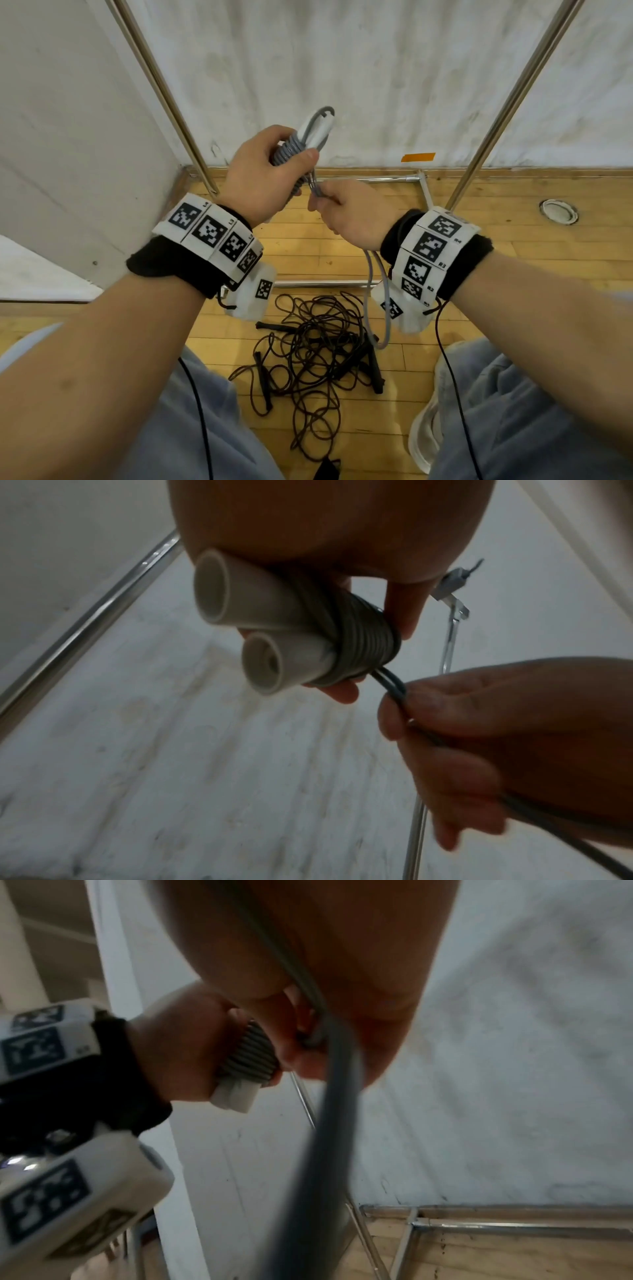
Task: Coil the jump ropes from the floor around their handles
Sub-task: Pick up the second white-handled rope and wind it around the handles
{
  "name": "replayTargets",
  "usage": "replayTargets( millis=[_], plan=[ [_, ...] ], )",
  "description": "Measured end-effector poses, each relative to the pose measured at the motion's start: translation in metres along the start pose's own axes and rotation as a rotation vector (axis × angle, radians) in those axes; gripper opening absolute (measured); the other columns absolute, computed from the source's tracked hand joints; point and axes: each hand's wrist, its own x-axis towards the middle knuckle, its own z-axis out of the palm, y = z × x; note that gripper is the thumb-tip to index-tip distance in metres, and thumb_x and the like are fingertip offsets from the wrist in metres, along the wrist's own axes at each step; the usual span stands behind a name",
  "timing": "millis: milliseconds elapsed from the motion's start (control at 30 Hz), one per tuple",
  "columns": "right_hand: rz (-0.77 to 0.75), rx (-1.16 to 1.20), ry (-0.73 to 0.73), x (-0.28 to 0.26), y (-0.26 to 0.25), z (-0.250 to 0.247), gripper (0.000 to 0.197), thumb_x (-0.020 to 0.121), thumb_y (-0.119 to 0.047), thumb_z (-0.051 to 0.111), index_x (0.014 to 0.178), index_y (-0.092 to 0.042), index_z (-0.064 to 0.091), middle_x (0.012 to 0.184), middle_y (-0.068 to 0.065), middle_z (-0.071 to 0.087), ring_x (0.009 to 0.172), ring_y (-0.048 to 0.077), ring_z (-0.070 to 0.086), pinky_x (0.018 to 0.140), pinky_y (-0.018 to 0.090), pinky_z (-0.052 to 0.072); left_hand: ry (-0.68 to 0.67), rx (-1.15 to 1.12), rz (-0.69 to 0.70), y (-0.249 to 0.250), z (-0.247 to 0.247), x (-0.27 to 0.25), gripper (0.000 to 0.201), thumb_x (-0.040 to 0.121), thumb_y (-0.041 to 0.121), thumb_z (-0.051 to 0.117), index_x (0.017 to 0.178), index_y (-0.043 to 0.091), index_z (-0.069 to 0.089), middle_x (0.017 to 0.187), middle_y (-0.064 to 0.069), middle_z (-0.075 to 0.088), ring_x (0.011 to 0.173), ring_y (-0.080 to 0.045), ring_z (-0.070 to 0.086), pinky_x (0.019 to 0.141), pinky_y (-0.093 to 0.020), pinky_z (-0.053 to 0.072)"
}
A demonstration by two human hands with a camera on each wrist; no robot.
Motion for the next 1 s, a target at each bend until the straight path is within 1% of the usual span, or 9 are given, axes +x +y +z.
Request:
replayTargets(
  millis=[133, 267, 367, 500, 567, 633, 700, 867, 1000],
  plan=[
    [0.119, -0.013, 0.003, 0.004, 0.007, -0.005, 0.021, 0.098, -0.014, 0.037, 0.088, -0.016, 0.056, 0.076, -0.002, 0.056, 0.064, 0.011, 0.05, 0.057, 0.023, 0.037, -0.063, 0.042, 0.032, 0.0, 0.003, -0.002, 0.01, 0.088, 0.025, 0.066, 0.097, 0.024, 0.061, 0.076, 0.0, 0.065, 0.064, -0.022, 0.067, 0.053, -0.024, 0.054],
    [0.111, 0.036, -0.016, 0.003, 0.005, -0.003, 0.021, 0.099, -0.013, 0.034, 0.091, -0.016, 0.053, 0.076, -0.002, 0.05, 0.067, 0.014, 0.047, 0.059, 0.024, 0.04, 0.012, 0.216, 0.094, -0.009, -0.005, 0.004, 0.014, 0.087, 0.034, 0.064, 0.099, 0.026, 0.062, 0.074, 0.009, 0.062, 0.061, -0.003, 0.059, 0.056, -0.019, 0.048],
    [0.044, 0.014, 0.009, 0.004, 0.001, 0.002, 0.02, 0.099, -0.019, 0.038, 0.084, -0.013, 0.05, 0.068, -0.006, 0.042, 0.06, 0.01, 0.04, 0.051, 0.015, 0.033, 0.057, 0.446, 0.11, -0.02, -0.009, 0.008, 0.027, 0.087, 0.043, 0.06, 0.108, 0.026, 0.059, 0.074, 0.014, 0.056, 0.07, -0.011, 0.056, 0.06, -0.027, 0.041],
    [-0.008, -0.229, -0.022, 0.004, 0.0, 0.002, 0.035, 0.098, -0.029, 0.042, 0.065, -0.019, 0.035, 0.06, -0.003, 0.039, 0.053, 0.013, 0.036, 0.051, 0.027, 0.026, -0.002, 0.598, 0.08, -0.031, -0.005, 0.006, 0.041, 0.088, 0.047, 0.056, 0.126, 0.032, 0.046, 0.08, 0.007, 0.059, 0.076, -0.023, 0.059, 0.066, -0.033, 0.046],
    [-0.011, -0.324, -0.018, 0.002, 0.0, 0.002, 0.039, 0.1, -0.033, 0.037, 0.064, -0.02, 0.033, 0.06, -0.003, 0.04, 0.053, 0.013, 0.037, 0.05, 0.028, 0.024, -0.019, 0.645, 0.104, -0.035, -0.003, 0.006, 0.04, 0.09, 0.045, 0.055, 0.127, 0.032, 0.047, 0.093, 0.001, 0.066, 0.084, -0.027, 0.062, 0.071, -0.035, 0.048],
    [-0.017, -0.389, -0.006, 0.0, -0.001, 0.0, 0.041, 0.101, -0.035, 0.031, 0.063, -0.02, 0.033, 0.061, -0.003, 0.041, 0.054, 0.012, 0.038, 0.049, 0.027, 0.024, -0.016, 0.664, 0.089, -0.039, -0.003, 0.008, 0.038, 0.091, 0.045, 0.054, 0.126, 0.031, 0.05, 0.098, 0.003, 0.066, 0.087, -0.024, 0.061, 0.071, -0.033, 0.046],
    [-0.038, -0.479, -0.005, -0.002, -0.003, -0.002, 0.042, 0.102, -0.036, 0.027, 0.064, -0.019, 0.035, 0.063, -0.002, 0.044, 0.056, 0.012, 0.04, 0.049, 0.027, 0.025, -0.014, 0.668, 0.041, -0.043, -0.003, 0.01, 0.036, 0.091, 0.046, 0.054, 0.123, 0.031, 0.051, 0.091, 0.008, 0.06, 0.084, -0.021, 0.06, 0.07, -0.032, 0.044],
    [-0.091, -0.661, 0.014, -0.007, -0.004, -0.012, 0.043, 0.099, -0.039, 0.031, 0.062, -0.02, 0.038, 0.06, -0.003, 0.045, 0.052, 0.011, 0.04, 0.047, 0.027, 0.023, -0.122, 0.695, 0.007, -0.046, 0.005, 0.01, 0.035, 0.091, 0.045, 0.055, 0.122, 0.03, 0.052, 0.098, 0.005, 0.063, 0.09, -0.022, 0.06, 0.075, -0.038, 0.05],
    [-0.122, -0.685, 0.025, -0.01, -0.003, -0.024, 0.039, 0.096, -0.038, 0.04, 0.06, -0.024, 0.04, 0.059, -0.005, 0.046, 0.053, 0.01, 0.043, 0.047, 0.027, 0.024, -0.316, 0.77, -0.009, -0.043, 0.01, 0.003, 0.029, 0.09, 0.047, 0.057, 0.116, 0.033, 0.056, 0.086, 0.012, 0.059, 0.074, -0.011, 0.055, 0.062, -0.029, 0.042]
  ],
)
